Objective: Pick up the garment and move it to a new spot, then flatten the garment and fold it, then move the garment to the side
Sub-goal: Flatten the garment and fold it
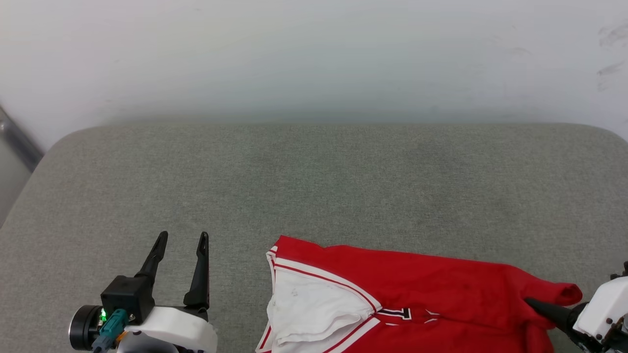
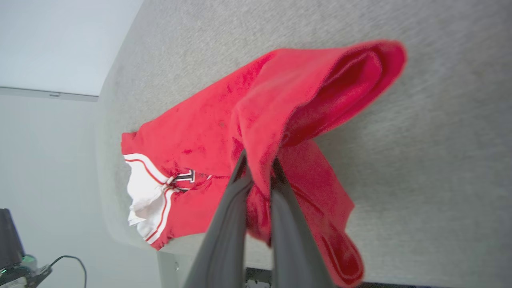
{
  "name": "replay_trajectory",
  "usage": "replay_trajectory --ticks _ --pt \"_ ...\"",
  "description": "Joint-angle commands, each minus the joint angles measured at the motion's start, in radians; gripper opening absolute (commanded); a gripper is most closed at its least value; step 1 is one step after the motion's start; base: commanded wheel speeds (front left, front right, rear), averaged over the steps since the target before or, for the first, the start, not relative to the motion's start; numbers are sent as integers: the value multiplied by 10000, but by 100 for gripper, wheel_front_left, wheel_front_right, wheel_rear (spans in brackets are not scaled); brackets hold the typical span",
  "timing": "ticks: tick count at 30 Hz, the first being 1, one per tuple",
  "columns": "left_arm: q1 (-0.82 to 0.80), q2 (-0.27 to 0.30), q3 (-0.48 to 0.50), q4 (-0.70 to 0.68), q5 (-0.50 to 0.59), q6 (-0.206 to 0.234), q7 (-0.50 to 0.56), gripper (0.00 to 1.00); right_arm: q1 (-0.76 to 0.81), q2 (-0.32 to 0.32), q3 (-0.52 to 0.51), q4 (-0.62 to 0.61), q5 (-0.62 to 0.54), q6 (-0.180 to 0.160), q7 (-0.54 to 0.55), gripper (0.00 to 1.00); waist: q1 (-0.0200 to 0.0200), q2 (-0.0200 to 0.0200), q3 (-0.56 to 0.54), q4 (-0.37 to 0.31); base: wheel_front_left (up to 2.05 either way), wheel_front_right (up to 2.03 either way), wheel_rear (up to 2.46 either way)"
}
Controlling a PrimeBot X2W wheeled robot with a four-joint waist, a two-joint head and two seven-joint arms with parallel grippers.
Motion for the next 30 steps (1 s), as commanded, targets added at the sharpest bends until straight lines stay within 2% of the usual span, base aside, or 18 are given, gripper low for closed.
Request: replay_trajectory --ticks 1,2,5,9,12,19,25,27,28,30 --pt "102 4 -18 -3 -6 18 31 100 -221 18 -136 -143 481 -2 466 0 -1 0 -14 -18 0 0 0" --pt "52 1 -56 -23 -8 11 44 100 -295 217 -124 -214 1352 -2 1157 0 -1 0 -8 -6 0 0 0" --pt "-83 32 -83 -41 -2 -35 103 100 -462 285 386 223 2985 -2 1661 0 -1 0 9 63 0 0 0" --pt "-275 15 -174 -25 40 -108 158 100 -647 267 1937 971 4826 0 1313 0 -1 0 62 261 0 0 0" --pt "-404 -31 -286 -10 87 -160 212 100 -818 267 3431 1387 5694 0 717 0 -1 0 136 492 0 0 0" --pt "-799 -252 -534 122 89 -381 206 100 -1531 264 6745 2122 6689 -2 -1430 0 -1 0 570 1250 0 0 0" --pt "-1054 -391 -602 402 54 -516 110 100 -2337 250 8386 3176 6426 0 -3120 0 -1 0 942 1717 0 0 0" --pt "-1037 -424 -589 490 25 -535 64 100 -2537 254 8786 3511 6243 0 -3456 76 -1 0 983 1754 0 0 0" --pt "-1031 -436 -585 523 33 -538 48 100 -2615 253 8959 3623 6206 0 -3553 100 -1 0 991 1757 0 0 0" --pt "-988 -462 -567 585 22 -528 18 100 -2747 250 9300 3750 6072 0 -3689 100 -1 0 975 1721 0 0 0"
